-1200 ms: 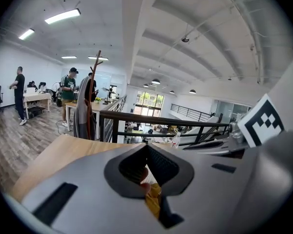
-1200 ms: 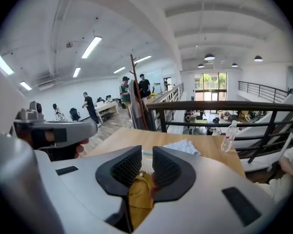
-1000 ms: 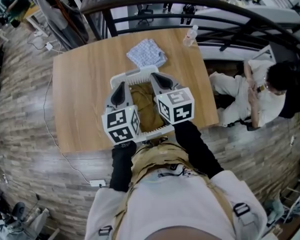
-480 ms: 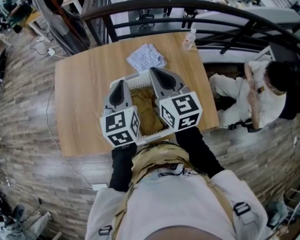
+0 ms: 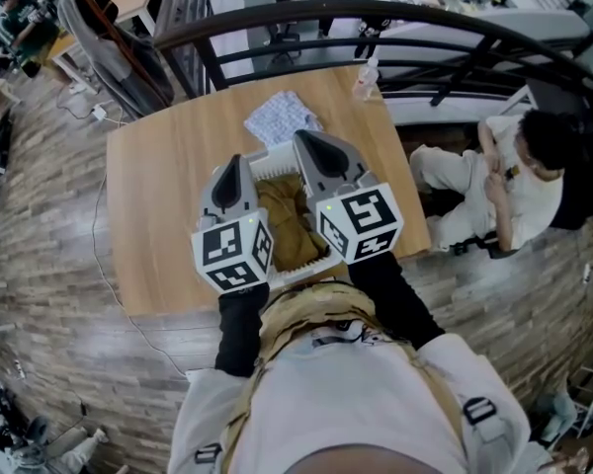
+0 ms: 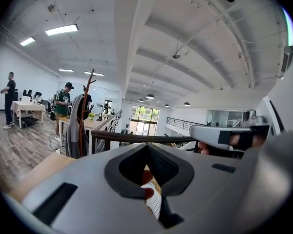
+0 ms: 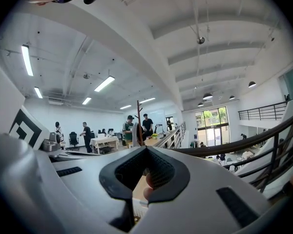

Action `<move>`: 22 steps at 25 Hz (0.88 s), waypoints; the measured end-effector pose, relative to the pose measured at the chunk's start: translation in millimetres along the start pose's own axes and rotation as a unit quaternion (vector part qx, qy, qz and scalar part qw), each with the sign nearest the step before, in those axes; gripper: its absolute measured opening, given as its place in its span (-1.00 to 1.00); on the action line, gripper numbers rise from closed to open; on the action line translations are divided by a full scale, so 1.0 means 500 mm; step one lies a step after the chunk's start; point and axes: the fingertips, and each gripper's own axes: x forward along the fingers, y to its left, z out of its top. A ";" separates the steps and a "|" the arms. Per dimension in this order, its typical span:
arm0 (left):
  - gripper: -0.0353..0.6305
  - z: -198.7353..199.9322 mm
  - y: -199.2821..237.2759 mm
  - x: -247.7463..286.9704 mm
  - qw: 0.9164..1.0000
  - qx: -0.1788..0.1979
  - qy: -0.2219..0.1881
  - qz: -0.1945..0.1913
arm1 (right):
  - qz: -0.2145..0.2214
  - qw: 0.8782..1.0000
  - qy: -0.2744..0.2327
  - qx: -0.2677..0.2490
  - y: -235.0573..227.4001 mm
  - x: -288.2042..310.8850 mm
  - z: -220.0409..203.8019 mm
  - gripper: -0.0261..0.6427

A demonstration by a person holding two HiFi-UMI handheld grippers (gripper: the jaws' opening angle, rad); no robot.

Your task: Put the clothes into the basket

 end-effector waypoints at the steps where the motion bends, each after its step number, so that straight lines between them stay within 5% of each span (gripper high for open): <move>1: -0.89 0.003 -0.005 0.001 1.000 0.002 -0.001 -0.001 | 0.002 1.000 -0.003 0.000 -0.001 -0.002 0.004 -0.85; 22: -0.89 0.022 -0.034 0.008 1.000 0.015 -0.010 0.001 | 0.022 0.999 -0.022 -0.008 -0.013 -0.010 0.038 -0.85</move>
